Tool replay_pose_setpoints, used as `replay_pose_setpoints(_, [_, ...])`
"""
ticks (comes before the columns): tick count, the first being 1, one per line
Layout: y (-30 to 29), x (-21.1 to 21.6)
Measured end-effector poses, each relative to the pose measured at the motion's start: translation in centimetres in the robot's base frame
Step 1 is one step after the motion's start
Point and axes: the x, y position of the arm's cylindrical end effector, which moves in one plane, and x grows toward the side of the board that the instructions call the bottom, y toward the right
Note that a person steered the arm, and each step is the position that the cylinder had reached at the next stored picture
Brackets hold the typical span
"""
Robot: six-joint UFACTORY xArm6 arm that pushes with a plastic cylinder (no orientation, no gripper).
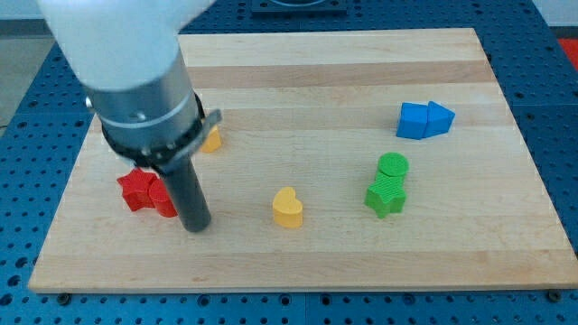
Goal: Push the yellow heart into the yellow hexagon
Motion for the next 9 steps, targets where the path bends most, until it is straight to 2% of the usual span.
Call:
replay_pose_setpoints(2, [12.8, 1.1])
replay_pose_setpoints(3, [11.3, 0.2])
replay_pose_setpoints(4, [7.4, -0.8])
replay_pose_setpoints(5, [6.9, -1.5])
replay_pose_setpoints(6, [10.5, -1.6])
replay_pose_setpoints(7, [10.7, -2.6])
replay_pose_setpoints(9, [5.5, -5.0])
